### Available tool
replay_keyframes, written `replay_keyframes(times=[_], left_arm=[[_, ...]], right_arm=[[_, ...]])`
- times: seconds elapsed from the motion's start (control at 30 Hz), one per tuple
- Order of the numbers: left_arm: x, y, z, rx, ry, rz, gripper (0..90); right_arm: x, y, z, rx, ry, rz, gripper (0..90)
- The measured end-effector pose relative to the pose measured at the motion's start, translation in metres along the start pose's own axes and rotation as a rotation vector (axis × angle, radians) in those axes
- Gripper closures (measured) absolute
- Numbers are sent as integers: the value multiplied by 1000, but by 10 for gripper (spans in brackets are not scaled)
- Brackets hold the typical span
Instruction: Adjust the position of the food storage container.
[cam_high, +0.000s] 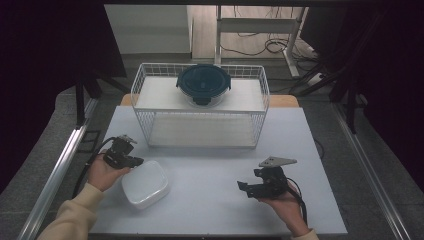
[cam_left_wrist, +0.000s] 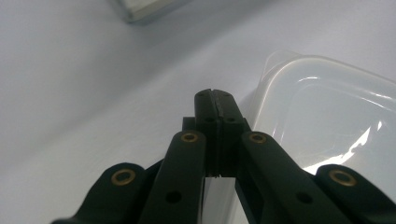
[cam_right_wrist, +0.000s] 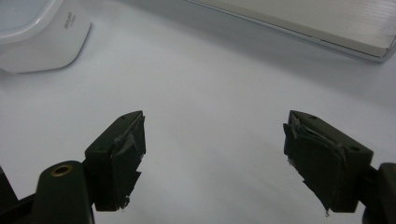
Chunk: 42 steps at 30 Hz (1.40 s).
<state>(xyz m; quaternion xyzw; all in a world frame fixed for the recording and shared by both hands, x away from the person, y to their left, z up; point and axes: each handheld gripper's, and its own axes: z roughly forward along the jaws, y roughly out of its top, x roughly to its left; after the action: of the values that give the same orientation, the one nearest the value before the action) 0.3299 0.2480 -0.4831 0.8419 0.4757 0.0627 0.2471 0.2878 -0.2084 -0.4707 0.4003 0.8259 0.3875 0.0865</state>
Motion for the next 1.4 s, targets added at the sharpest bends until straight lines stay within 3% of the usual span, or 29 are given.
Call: replay_keyframes(times=[0.2, 0.33, 0.6, 0.77, 0.9, 1.03, 1.13, 1.4], left_arm=[[-4, 2, -1, -27, -16, 3, 899], [-3, -1, -17, -79, -42, -15, 900], [-18, -17, -45, -120, -63, 16, 900], [-22, -38, -54, -115, -38, -5, 899], [-18, -65, -59, -120, -9, -65, 899], [-12, -86, -58, -112, 0, -118, 899], [-12, -96, -50, -94, -19, -141, 899], [-15, -90, -30, -60, -25, -140, 898]], right_arm=[[0, 0, 0, 0, 1, 1, 206], [-1, 0, 0, -3, 0, 1, 206], [0, 0, 1, 3, 1, -1, 205], [0, 0, 0, -4, 1, -6, 205], [-1, 0, -1, -7, -2, -4, 205], [-1, 0, 0, -6, -2, -5, 206], [1, 1, 0, -8, 0, -4, 206], [0, 0, -1, -6, -3, -5, 206]])
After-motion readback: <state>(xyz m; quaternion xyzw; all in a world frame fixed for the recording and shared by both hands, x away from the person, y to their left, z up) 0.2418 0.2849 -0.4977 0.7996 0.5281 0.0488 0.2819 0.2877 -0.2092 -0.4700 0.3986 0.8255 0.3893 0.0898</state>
